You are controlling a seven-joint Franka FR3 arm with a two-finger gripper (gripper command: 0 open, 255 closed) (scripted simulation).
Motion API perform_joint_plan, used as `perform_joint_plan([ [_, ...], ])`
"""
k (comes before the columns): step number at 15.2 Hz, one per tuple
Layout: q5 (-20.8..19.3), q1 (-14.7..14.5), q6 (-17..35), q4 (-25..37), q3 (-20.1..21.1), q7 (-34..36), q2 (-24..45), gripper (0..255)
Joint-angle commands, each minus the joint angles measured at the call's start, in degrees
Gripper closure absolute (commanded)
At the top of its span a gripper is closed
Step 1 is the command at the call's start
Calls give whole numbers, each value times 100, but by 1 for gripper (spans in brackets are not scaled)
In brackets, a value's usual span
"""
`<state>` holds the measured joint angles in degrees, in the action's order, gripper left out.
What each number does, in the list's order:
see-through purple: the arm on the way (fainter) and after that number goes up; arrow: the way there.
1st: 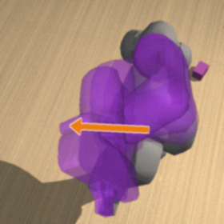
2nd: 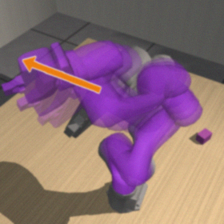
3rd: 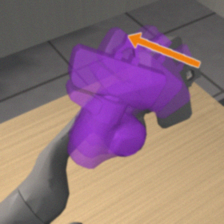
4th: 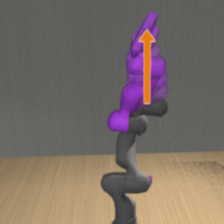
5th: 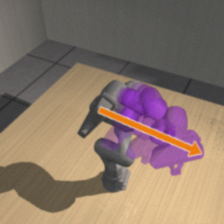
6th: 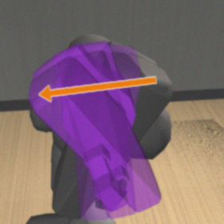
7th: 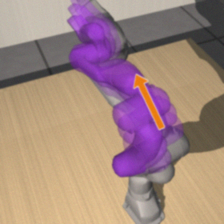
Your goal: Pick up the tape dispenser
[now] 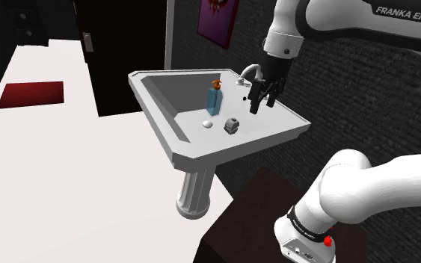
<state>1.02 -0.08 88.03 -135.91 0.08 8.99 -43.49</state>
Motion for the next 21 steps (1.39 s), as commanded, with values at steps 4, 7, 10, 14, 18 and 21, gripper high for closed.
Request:
perform_joint_plan([
  [4,-120,95,372,-42,-344,-368,378,0],
  [7,-199,178,737,-13,-677,-738,825,0],
  [10,-228,241,1084,88,-1001,-1113,1337,0],
  [14,-170,295,1501,333,-1416,-1635,2104,0],
  [18,27,338,1840,704,-1786,-2197,2959,0],
  [21,268,384,2024,1065,-2019,-2645,3649,0],
])
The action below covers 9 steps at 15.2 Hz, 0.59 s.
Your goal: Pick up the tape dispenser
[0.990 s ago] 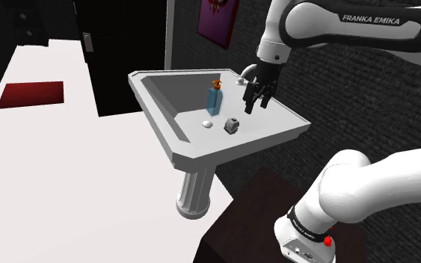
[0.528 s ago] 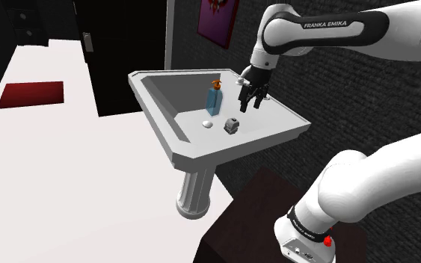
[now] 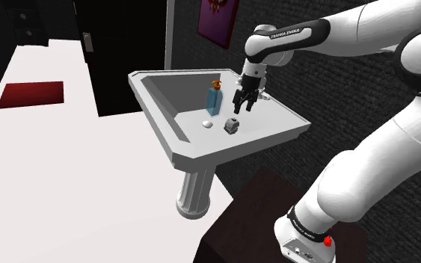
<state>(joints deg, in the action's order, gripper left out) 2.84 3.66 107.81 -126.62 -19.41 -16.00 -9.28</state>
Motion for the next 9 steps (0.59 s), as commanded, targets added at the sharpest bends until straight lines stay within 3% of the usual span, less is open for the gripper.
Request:
perform_joint_plan([
  [1,184,34,91,272,-135,-299,467,0],
  [9,1097,453,148,1659,-348,-1442,2463,0],
])
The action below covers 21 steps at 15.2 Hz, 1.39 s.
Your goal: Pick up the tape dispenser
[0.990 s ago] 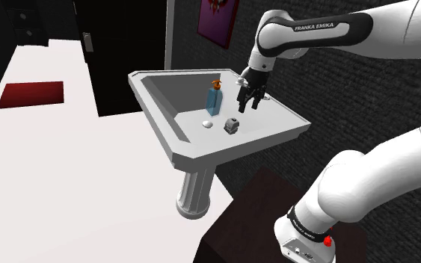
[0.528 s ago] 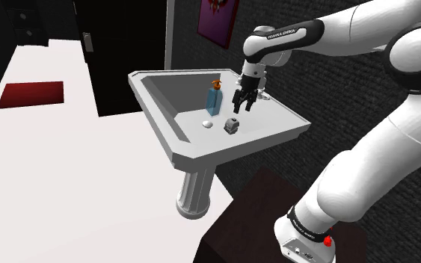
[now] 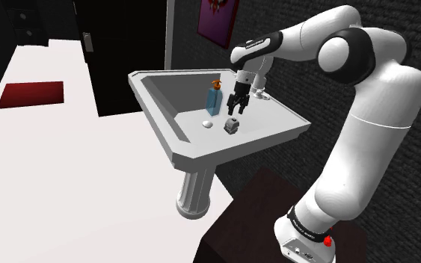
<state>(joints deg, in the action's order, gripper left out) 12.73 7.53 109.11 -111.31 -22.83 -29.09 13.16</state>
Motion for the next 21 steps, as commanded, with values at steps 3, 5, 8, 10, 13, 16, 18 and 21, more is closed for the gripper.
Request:
perform_joint_plan([
  [3,337,239,14,526,34,-370,755,0],
  [5,382,239,134,476,39,-412,837,0],
  [8,453,245,310,411,55,-473,967,0],
  [10,489,254,402,382,71,-505,1038,0],
  [13,488,254,398,382,70,-503,1035,255],
  [16,488,252,401,379,70,-502,1033,255],
  [18,489,256,397,387,70,-505,1038,255],
  [21,489,255,395,390,71,-503,1039,255],
])
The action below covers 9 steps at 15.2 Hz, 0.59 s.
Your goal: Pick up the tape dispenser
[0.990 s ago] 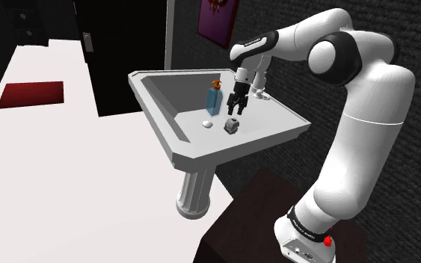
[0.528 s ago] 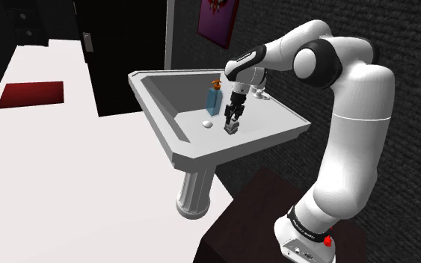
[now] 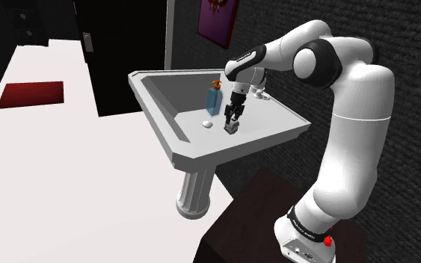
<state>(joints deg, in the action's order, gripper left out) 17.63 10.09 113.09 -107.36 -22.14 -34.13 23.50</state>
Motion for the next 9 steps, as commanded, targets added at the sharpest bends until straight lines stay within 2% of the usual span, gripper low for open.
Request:
perform_joint_plan([
  [1,0,-1,4,-13,2,-1,4,255],
  [9,-173,-44,-472,169,-70,154,-330,255],
])
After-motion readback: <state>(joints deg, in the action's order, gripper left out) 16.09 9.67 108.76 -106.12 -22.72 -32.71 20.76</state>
